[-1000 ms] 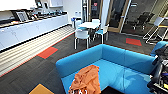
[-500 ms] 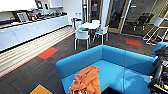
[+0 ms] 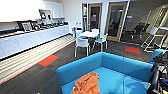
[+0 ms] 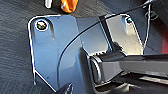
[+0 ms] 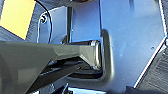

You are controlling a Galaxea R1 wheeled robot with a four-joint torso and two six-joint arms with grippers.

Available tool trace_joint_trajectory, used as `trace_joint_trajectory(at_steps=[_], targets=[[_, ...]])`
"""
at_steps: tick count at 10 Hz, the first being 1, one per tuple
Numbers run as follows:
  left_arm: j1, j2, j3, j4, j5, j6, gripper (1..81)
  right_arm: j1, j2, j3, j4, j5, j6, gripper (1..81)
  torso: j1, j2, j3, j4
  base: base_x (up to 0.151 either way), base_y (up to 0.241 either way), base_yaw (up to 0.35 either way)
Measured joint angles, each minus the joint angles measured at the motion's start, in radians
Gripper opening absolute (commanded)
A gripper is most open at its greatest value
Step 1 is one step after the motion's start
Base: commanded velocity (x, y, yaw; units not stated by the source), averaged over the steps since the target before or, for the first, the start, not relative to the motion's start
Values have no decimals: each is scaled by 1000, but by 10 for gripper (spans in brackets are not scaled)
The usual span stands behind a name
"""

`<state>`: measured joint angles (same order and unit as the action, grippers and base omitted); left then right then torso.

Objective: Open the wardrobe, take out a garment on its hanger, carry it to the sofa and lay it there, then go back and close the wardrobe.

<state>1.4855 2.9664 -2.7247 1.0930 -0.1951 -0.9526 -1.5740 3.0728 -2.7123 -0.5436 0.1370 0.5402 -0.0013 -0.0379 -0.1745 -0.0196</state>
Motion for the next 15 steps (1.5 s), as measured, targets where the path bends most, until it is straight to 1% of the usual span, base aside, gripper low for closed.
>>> trace_joint_trajectory(at_steps=[2,11,15], targets=[[9,9,1,0,6,13,811,-2,0,0,0,-2,0,811,0,0,3,0,0,0,0],[9,6,-15,0,16,13,811,-2,5,-6,0,-3,0,811,0,0,4,0,0,0,0],[8,6,-15,0,16,14,811,-2,7,-9,0,-4,0,811,0,0,4,0,0,0,221]])
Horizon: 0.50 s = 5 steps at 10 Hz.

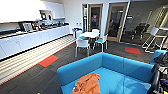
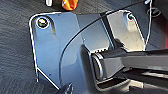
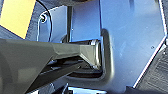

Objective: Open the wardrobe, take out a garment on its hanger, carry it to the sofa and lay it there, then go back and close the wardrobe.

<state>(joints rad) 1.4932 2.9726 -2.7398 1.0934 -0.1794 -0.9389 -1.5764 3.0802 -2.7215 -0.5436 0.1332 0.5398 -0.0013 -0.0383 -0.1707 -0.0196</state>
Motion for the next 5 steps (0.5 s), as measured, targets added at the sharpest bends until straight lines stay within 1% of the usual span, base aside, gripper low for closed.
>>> trace_joint_trajectory(at_steps=[4,5], targets=[[-1,5,-2,5,0,0,811,1,4,-7,0,-3,-1,811,1,0,0,0,0,0,286],[-5,3,-3,6,1,0,811,0,14,-10,4,-2,12,811,1,0,0,0,0,0,293]])
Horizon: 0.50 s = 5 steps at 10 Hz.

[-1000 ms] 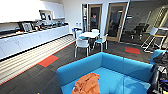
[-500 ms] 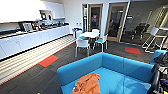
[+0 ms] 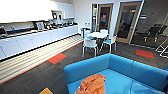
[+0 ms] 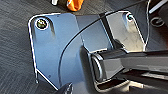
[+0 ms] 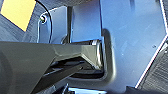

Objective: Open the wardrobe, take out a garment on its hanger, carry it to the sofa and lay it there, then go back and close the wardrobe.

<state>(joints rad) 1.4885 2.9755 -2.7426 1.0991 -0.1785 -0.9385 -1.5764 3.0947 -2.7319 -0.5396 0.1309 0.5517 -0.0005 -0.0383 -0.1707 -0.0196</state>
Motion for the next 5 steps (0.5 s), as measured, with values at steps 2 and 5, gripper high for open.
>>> trace_joint_trajectory(at_steps=[2,5], targets=[[0,0,0,3,0,0,811,-9,0,-5,-2,0,-6,811,0,0,0,0,0,0,297],[2,0,0,5,13,0,811,-11,0,-10,-4,0,-9,811,0,0,0,0,0,0,298]])
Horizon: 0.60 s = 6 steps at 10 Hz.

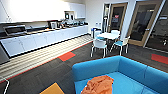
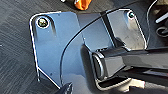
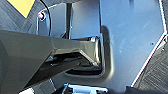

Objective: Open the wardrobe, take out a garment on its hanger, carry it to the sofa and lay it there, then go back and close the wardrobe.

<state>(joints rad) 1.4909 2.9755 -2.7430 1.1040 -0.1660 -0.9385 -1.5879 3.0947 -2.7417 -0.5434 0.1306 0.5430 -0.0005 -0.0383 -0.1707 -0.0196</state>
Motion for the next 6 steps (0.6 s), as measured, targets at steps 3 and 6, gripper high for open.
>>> trace_joint_trajectory(at_steps=[3,6], targets=[[-3,5,0,18,3,1,811,-3,0,-3,0,0,-3,811,0,0,0,0,0,0,298],[-3,17,0,23,20,3,811,-4,3,-26,-1,-9,-16,811,0,0,0,0,0,0,299]])
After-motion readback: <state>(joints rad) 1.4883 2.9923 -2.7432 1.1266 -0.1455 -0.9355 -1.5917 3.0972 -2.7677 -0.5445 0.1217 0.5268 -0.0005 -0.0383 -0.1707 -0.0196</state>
